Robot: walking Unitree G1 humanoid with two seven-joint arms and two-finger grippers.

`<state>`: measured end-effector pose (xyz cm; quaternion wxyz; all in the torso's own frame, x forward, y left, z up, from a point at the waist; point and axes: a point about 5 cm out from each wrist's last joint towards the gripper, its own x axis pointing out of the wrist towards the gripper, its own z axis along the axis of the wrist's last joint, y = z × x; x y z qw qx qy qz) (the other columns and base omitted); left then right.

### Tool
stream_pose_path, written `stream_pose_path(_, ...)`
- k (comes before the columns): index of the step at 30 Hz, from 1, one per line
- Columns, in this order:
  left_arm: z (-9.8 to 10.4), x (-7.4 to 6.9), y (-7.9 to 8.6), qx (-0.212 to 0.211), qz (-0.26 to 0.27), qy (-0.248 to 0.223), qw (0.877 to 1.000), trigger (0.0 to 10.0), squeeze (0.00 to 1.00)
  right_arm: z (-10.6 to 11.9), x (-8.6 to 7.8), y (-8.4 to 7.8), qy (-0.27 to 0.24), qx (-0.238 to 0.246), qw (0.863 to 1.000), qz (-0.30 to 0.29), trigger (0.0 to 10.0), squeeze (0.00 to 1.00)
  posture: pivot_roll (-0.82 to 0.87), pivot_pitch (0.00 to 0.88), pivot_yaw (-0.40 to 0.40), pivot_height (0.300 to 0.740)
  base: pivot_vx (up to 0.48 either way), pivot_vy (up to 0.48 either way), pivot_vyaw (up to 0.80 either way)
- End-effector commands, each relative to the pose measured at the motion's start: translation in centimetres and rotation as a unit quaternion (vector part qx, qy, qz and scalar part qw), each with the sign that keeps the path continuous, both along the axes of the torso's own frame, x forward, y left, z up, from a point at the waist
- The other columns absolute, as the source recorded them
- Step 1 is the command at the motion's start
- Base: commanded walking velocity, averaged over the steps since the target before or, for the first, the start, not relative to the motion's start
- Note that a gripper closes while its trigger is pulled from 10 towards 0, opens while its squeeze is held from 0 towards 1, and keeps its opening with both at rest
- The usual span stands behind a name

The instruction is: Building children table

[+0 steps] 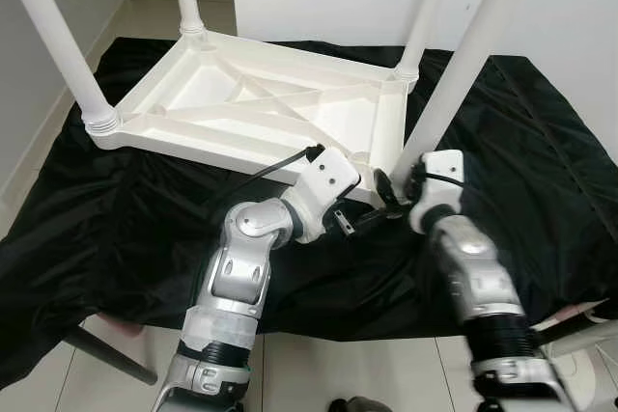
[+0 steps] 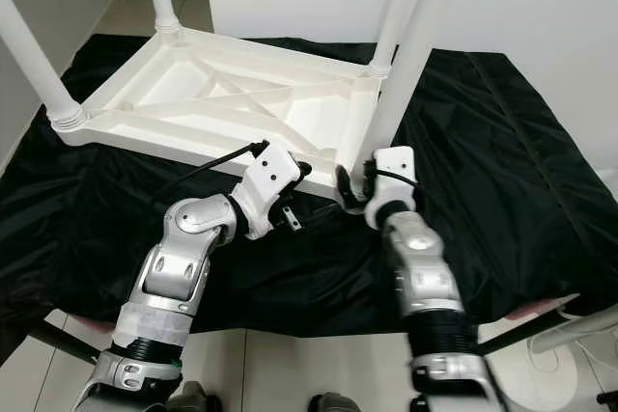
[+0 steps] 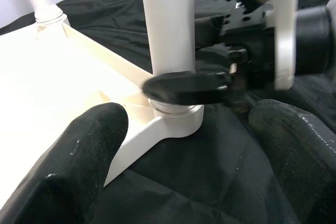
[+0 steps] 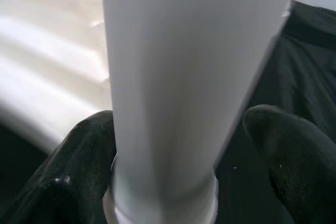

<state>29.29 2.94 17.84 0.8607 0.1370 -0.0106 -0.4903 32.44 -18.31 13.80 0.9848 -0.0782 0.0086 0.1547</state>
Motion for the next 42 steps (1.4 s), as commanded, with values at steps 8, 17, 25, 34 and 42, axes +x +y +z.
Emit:
stream_pose_path(8,0.3,1.0,0.5,-0.014,0.105,-0.028,0.994,10.0,0.0,-0.2,0.7,0.3,0.011,-0.042,0.994,0.102,10.0,0.0,-0.02,0.0,-0.032,0.74,0.0,0.0,0.0)
stream_pose_path(17,0.6,1.1,0.4,-0.012,0.101,-0.036,0.994,10.0,0.0,-0.8,2.3,1.4,0.033,-0.062,0.98,0.184,0.3,0.0,0.0,0.0,-0.029,0.74,0.0,0.0,0.0)
stream_pose_path(25,0.6,1.1,0.5,-0.013,0.105,-0.037,0.994,10.0,0.0,-1.5,2.2,1.1,0.05,-0.065,0.977,0.196,0.0,0.0,0.0,0.0,-0.035,0.74,0.0,0.0,0.0)
stream_pose_path(34,0.6,1.0,0.3,-0.015,0.104,-0.036,0.994,10.0,0.0,-1.6,2.3,0.5,0.046,-0.005,0.985,0.167,10.0,0.0,-0.01,0.0,-0.034,0.74,0.0,0.0,0.0)
stream_pose_path(42,0.3,0.9,0.5,-0.016,0.107,-0.031,0.994,10.0,0.0,-1.4,2.3,1.0,0.034,0.024,0.998,0.048,10.0,0.0,-0.02,0.0,-0.038,0.74,0.0,0.0,0.0)
